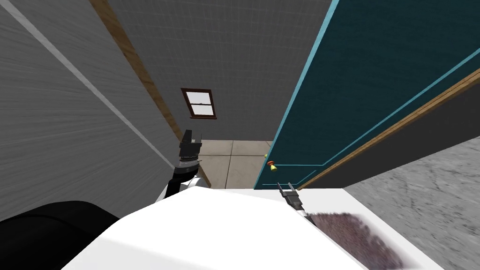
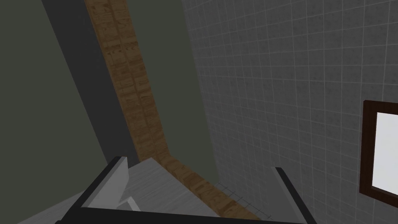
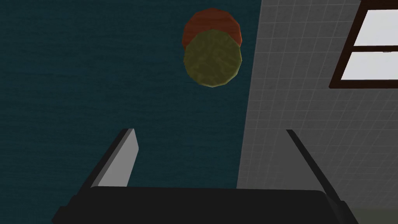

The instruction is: Pull the door open

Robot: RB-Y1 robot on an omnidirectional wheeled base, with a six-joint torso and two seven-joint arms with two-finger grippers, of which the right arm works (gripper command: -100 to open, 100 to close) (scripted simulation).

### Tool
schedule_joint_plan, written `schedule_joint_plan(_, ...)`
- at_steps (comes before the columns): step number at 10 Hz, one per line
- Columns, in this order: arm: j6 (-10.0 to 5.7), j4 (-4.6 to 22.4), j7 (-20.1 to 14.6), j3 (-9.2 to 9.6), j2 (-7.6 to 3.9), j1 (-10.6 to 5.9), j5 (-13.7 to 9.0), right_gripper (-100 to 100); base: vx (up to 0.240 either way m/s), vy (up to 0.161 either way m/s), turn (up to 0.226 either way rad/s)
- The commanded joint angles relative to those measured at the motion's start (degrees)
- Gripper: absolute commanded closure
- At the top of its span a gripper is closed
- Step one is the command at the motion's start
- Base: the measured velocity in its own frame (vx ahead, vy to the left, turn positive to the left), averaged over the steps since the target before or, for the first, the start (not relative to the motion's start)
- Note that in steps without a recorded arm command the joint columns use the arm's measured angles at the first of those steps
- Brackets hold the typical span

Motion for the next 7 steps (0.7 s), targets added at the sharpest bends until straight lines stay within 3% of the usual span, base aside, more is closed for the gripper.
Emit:
schedule_joint_plan(1,0.35,0.8,0.4,-0.28,0.16,-0.94,-0.4,-100,0.186,0.049,0.073)
schedule_joint_plan(4,1.38,1.5,1.0,-0.83,0.48,-2.3,-1.0,-100,0.223,0.029,0.09)
schedule_joint_plan(5,1.1,1.4,0.9,-0.73,0.42,-2.01,-0.9,-100,0.102,0.018,0.013)
schedule_joint_plan(6,1.1,1.4,0.9,-0.73,0.42,-2.01,-0.9,100,-0.01,-0.003,-0.009)
schedule_joint_plan(7,1.1,1.4,0.9,-0.73,0.42,-2.01,-0.9,100,-0.036,-0.007,0.011)
